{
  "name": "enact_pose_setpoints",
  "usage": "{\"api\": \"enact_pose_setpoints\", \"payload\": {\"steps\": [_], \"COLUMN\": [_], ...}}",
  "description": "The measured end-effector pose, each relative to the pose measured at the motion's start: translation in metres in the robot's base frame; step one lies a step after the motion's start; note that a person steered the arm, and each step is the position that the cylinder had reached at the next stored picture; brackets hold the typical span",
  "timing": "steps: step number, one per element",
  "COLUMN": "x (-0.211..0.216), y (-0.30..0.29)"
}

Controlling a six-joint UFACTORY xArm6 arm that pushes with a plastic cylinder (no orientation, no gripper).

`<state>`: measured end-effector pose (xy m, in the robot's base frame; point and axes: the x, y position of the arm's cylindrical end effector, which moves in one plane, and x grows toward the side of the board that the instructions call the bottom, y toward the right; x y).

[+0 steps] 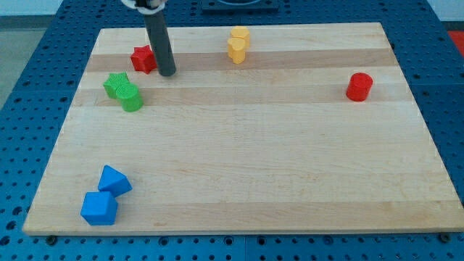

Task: Move the red star above the green star

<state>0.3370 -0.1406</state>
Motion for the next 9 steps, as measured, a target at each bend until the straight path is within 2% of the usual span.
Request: {"api": "enact_pose_setpoints", "payload": {"steps": [1, 4, 7, 9], "x": [0.018, -0.019, -0.033, -0.043], "y": [-0.004, 0.006, -0.043, -0.049]}}
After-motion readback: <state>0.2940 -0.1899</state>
